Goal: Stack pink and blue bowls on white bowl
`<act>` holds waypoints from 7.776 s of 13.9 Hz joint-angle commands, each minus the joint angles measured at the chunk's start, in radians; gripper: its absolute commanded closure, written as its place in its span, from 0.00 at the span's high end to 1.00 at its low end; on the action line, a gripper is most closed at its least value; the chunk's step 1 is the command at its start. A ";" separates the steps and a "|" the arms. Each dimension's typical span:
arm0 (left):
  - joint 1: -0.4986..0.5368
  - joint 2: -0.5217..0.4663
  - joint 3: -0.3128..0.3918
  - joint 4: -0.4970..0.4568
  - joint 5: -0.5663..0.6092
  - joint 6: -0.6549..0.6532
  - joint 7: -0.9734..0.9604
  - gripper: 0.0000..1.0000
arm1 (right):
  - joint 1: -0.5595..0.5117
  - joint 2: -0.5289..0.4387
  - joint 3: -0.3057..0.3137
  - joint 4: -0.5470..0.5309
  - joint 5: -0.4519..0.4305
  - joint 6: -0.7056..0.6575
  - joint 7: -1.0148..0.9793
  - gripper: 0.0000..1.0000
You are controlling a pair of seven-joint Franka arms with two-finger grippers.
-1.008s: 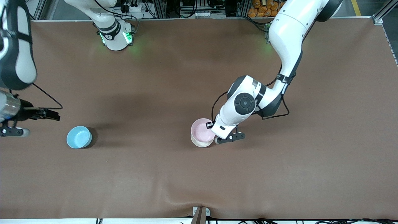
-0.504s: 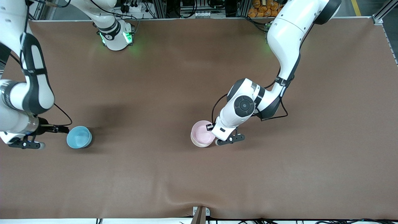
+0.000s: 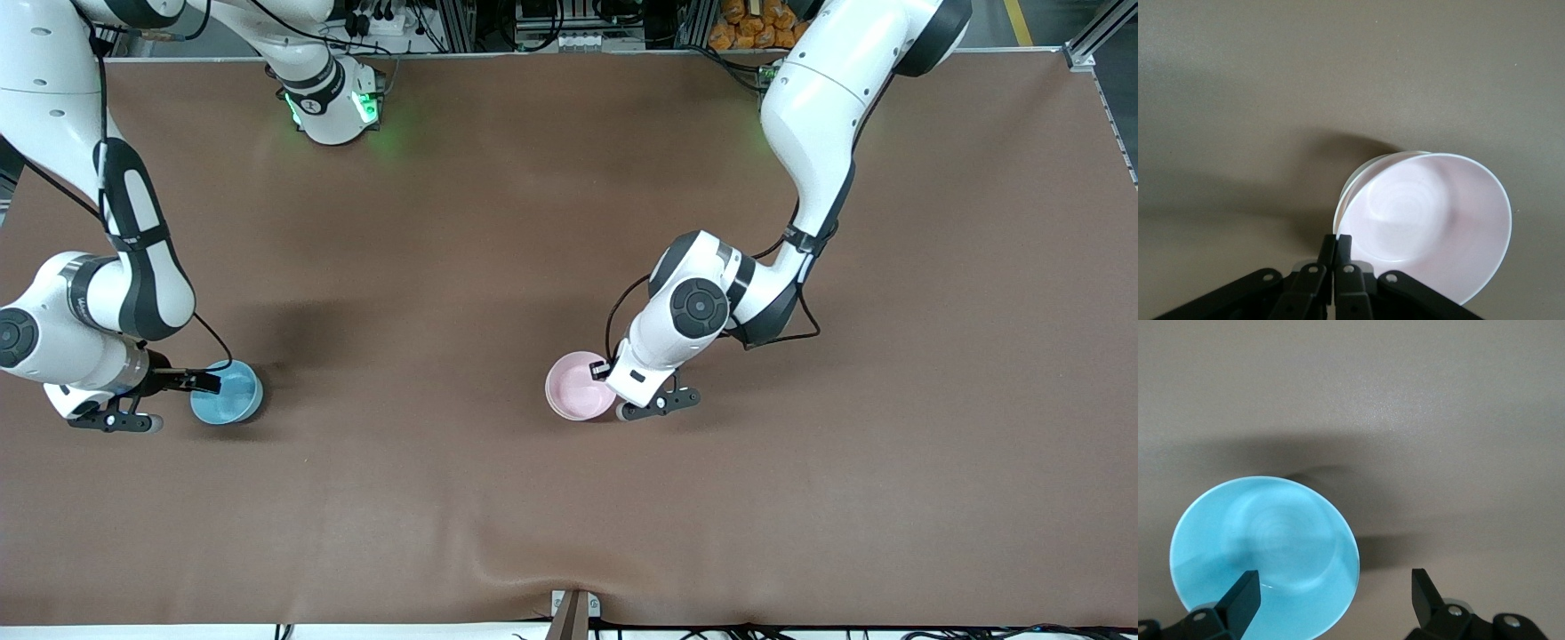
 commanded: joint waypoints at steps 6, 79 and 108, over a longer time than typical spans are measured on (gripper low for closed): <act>-0.011 0.035 0.005 0.024 -0.007 0.030 0.006 0.02 | -0.051 0.029 0.023 -0.014 -0.005 0.035 -0.015 0.79; 0.476 -0.842 0.152 -0.146 0.131 -0.855 0.735 1.00 | 0.716 0.229 0.182 0.363 0.210 0.116 1.329 0.00; 0.469 -0.837 0.149 -0.143 0.125 -0.855 0.735 1.00 | 0.142 -0.348 0.182 0.204 0.207 -0.538 0.308 1.00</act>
